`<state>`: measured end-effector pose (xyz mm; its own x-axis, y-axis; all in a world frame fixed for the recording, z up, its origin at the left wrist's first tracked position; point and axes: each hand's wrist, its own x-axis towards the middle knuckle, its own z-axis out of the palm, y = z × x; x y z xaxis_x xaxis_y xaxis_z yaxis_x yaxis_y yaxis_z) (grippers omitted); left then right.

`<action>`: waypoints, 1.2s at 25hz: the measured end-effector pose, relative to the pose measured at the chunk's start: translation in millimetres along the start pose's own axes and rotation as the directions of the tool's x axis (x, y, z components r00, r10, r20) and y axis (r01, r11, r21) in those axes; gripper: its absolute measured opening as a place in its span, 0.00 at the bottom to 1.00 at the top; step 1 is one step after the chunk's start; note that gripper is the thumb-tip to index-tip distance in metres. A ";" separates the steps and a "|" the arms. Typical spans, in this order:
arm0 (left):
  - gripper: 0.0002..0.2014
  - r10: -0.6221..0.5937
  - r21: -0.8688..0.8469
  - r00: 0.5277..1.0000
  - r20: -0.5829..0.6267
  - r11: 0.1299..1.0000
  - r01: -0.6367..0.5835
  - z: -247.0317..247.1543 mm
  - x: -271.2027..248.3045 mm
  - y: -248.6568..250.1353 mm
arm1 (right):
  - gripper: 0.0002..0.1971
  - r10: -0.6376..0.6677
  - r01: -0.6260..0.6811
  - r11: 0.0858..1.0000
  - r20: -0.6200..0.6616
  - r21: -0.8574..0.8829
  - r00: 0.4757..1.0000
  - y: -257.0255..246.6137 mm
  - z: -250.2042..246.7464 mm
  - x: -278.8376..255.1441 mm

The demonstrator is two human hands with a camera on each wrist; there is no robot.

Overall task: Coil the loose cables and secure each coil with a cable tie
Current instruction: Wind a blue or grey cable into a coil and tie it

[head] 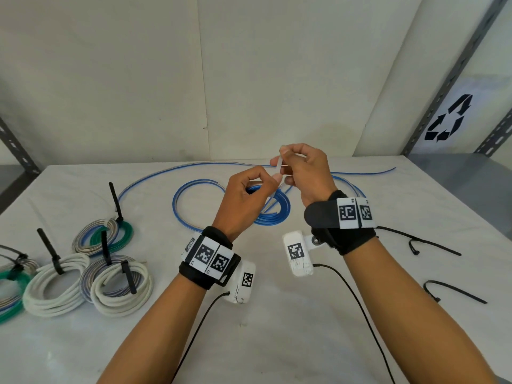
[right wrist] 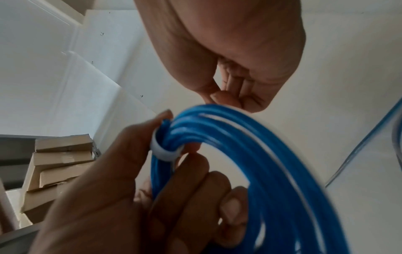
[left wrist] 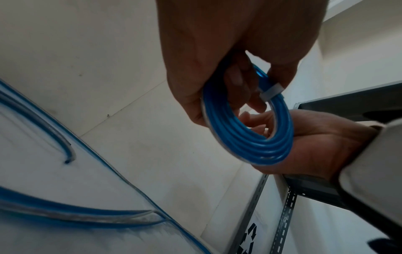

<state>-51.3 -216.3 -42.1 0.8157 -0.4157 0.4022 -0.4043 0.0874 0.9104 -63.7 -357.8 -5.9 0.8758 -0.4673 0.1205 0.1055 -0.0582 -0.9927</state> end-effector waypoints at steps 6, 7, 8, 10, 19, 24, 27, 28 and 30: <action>0.14 0.022 0.042 0.998 -0.063 0.999 -0.019 -4.3 1.3 -6.7 | 0.11 0.124 -0.155 0.962 0.144 0.223 0.982 -8.3 -2.1 -10.0; 0.13 0.035 0.053 0.998 -0.059 0.998 -0.032 -4.5 0.8 -6.7 | 0.12 0.138 -0.174 0.961 0.172 0.216 0.975 -6.1 -0.6 -13.0; 0.13 0.051 0.070 0.998 -0.049 0.996 -0.047 -4.2 0.8 -7.0 | 0.13 0.139 -0.177 0.964 0.190 0.196 0.972 -4.7 0.8 -15.3; 0.12 0.075 0.108 0.997 -0.018 0.991 -0.072 -3.5 1.6 -8.4 | 0.14 0.079 -0.095 0.989 0.147 0.109 0.986 -2.3 3.7 -15.6; 0.14 0.136 0.130 0.990 -0.036 0.983 -0.130 6.4 0.7 -14.4 | 0.17 -0.128 0.132 0.991 -0.121 0.023 0.984 7.4 10.9 -15.4; 0.13 0.117 0.143 0.993 -0.027 0.983 -0.112 15.4 -0.9 -23.2 | 0.16 -0.085 0.105 0.989 -0.171 0.107 0.981 20.9 3.1 -13.7; 0.14 0.098 0.099 0.995 -0.016 0.990 -0.096 21.7 -0.2 -25.1 | 0.15 -0.048 0.079 0.980 -0.171 0.184 0.984 20.8 -2.4 -14.4; 0.13 0.089 0.087 0.996 -0.008 0.992 -0.088 24.1 -0.2 -25.5 | 0.15 -0.027 0.063 0.974 -0.167 0.218 0.986 20.5 -4.8 -14.0; 0.13 0.068 0.075 0.998 -0.003 0.995 -0.068 26.9 -0.8 -26.5 | 0.15 0.013 0.025 0.967 -0.148 0.254 0.989 19.6 -6.8 -13.0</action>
<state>-52.4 -242.7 -69.1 0.7877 -0.4058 0.4635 -0.4883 0.0476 0.8714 -76.2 -358.9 -27.0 0.7980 -0.5932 0.1062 0.2437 0.1565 -0.9571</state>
